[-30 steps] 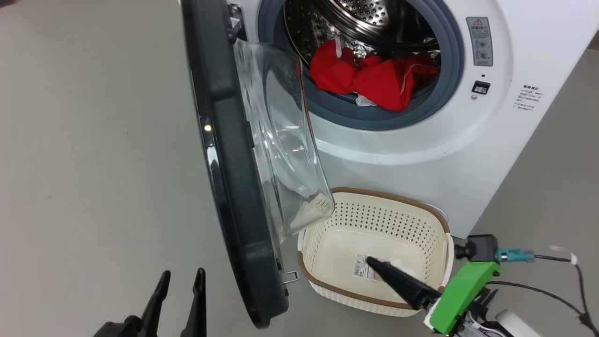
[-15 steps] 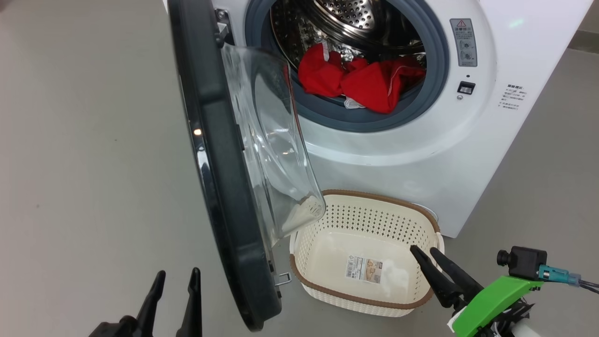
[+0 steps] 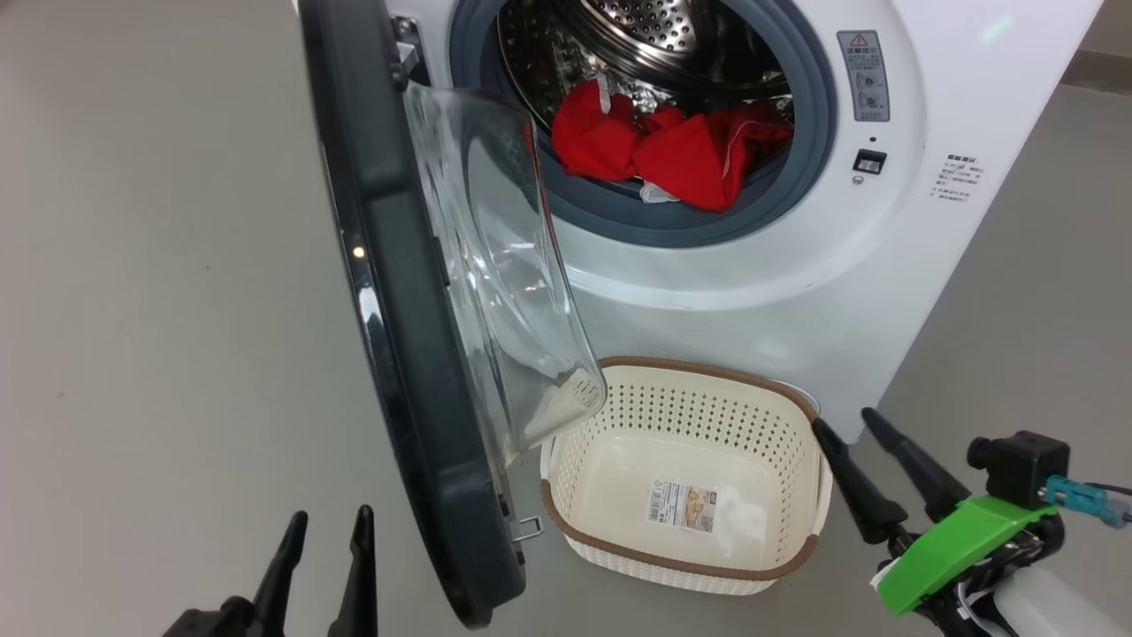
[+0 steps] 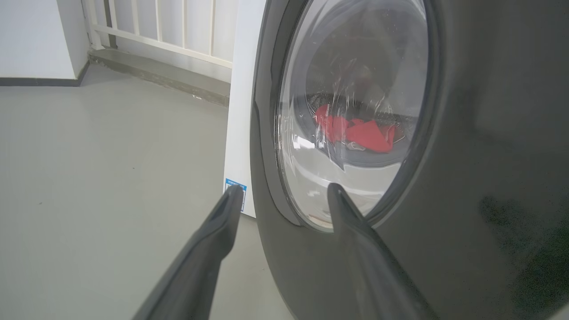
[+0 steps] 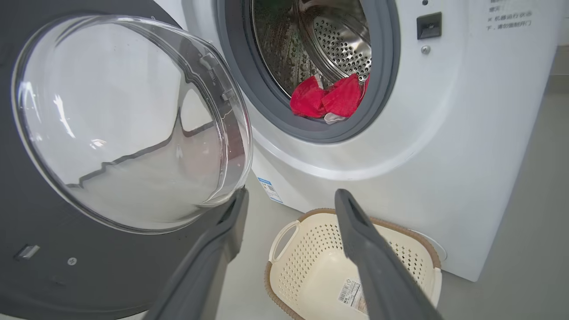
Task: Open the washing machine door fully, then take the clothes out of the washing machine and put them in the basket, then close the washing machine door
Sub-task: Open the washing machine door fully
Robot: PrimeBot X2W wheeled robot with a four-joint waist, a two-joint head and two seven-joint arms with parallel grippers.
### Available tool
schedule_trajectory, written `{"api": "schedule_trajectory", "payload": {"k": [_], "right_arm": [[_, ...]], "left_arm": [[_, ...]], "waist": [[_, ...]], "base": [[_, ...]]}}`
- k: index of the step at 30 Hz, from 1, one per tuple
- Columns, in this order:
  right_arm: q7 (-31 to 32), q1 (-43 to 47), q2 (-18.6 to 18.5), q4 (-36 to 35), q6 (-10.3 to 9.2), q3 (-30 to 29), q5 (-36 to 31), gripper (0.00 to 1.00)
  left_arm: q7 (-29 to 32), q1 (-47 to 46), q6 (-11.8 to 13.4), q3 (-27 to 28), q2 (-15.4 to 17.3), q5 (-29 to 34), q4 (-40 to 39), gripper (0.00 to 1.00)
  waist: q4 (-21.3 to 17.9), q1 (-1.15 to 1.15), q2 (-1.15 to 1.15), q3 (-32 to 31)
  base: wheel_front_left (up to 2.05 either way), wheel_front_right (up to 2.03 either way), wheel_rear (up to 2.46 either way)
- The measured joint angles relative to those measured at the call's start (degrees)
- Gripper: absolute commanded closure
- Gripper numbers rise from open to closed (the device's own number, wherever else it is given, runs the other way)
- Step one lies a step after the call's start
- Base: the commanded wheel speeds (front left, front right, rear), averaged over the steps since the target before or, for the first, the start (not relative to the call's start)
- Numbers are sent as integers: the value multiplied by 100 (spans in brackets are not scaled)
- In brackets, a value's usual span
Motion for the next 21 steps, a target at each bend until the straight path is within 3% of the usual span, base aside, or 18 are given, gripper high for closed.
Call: {"api": "schedule_trajectory", "payload": {"k": [11,17,21], "right_arm": [[-25,699,730,-336,5,-1541,-2232,0],[-25,1055,1087,-532,7,-2210,-2885,0],[-25,1287,1234,-532,7,-2328,-3017,0]], "left_arm": [[0,-5,-1,25,0,0,-1,0],[1,-8,0,25,0,0,-4,0],[0,-8,0,32,0,0,-8,0]], "waist": [[6,0,0,22],[46,0,0,5],[60,0,0,-17]], "base": [[0,0,0],[0,0,0],[0,0,0]]}}
